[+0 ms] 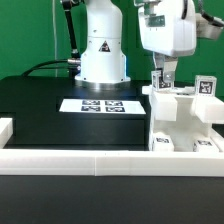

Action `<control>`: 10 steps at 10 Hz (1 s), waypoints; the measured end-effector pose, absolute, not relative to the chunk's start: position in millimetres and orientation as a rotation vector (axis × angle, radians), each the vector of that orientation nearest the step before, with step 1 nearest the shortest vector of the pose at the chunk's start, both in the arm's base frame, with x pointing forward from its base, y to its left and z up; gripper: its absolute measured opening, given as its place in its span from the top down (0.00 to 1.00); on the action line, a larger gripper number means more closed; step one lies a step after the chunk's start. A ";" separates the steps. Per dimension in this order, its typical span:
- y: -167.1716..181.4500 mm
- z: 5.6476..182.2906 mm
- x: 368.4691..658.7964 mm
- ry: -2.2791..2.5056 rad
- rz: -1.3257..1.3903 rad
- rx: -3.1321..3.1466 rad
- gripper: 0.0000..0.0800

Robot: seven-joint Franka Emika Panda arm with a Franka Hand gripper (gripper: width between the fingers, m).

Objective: Assemble chair

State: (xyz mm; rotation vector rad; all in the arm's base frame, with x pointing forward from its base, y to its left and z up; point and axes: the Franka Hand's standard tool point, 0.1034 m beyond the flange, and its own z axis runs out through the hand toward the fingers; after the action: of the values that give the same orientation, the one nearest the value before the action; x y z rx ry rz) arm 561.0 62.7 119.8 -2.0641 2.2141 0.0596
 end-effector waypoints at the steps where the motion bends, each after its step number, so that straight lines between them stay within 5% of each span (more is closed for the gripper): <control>1: 62.6 119.9 561.1 2.264 0.066 -2.007 0.64; 5: 63.3 119.9 561.3 2.344 0.079 -1.904 0.64; 6: 64.6 119.8 561.0 2.284 0.078 -1.976 0.42; 7: 65.9 119.5 561.2 2.232 0.072 -2.035 0.42; 8: 67.2 118.9 561.5 2.115 0.062 -2.155 0.24; 10: 69.1 118.7 562.2 1.919 0.045 -2.327 0.20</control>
Offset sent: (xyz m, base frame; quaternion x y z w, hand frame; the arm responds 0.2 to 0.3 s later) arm 0.0000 0.0000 0.0000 0.0000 0.0000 0.0650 0.9979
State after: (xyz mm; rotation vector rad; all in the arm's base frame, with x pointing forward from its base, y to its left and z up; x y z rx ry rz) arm 562.2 69.1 118.7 -2.3271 1.9194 0.0453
